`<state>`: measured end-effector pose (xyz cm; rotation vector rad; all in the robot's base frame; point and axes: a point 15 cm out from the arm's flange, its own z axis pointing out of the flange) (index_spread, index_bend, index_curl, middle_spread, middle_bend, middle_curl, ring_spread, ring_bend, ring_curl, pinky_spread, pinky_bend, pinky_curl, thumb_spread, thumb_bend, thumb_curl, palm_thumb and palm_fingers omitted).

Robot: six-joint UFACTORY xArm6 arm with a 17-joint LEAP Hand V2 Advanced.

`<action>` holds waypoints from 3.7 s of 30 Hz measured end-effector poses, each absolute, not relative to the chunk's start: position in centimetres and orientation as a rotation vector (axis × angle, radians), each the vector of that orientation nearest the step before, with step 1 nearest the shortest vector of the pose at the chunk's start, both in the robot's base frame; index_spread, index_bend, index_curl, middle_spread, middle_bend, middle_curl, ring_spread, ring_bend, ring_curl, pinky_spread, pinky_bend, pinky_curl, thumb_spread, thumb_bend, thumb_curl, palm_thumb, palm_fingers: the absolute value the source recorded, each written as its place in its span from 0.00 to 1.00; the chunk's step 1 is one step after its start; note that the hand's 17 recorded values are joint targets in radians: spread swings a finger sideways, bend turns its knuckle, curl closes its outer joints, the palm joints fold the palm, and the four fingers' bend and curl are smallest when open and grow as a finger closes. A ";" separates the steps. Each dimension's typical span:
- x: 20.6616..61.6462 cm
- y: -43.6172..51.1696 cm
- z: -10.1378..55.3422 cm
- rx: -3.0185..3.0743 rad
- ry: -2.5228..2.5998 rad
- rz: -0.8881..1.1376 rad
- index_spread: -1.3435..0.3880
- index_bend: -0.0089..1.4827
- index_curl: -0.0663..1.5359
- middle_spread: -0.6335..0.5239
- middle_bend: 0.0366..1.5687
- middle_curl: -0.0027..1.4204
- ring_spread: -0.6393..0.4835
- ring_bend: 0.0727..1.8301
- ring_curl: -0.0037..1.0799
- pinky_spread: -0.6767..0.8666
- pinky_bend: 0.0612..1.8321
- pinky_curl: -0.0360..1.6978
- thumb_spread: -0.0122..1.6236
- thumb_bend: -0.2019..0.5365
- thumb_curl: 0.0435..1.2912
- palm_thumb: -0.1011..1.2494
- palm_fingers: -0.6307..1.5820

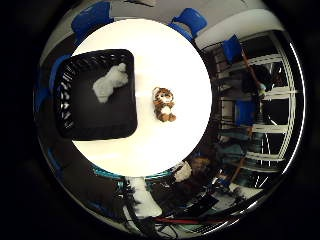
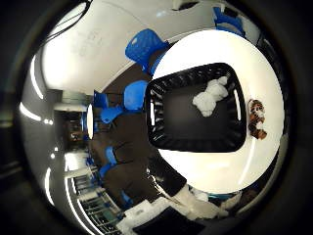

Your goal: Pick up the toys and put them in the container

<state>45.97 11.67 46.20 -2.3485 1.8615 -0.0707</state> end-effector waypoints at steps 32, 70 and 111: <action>48.2 -14.3 40.1 -2.922 1.684 -0.435 0.52 0.12 0.21 0.61 0.10 0.21 0.77 0.11 0.24 0.71 0.20 0.20 0.66 0.25 0.21 0.56 0.28; 53.3 -12.3 26.6 -3.215 1.186 -0.810 0.51 0.09 0.16 0.61 0.09 0.19 0.75 0.12 0.25 0.70 0.24 0.21 0.60 0.24 0.23 0.58 0.25; 51.0 -10.0 17.8 -3.323 1.119 -0.564 0.51 0.12 0.21 0.36 0.20 0.26 0.43 0.27 0.29 0.56 0.18 0.17 0.59 0.24 0.24 0.61 0.53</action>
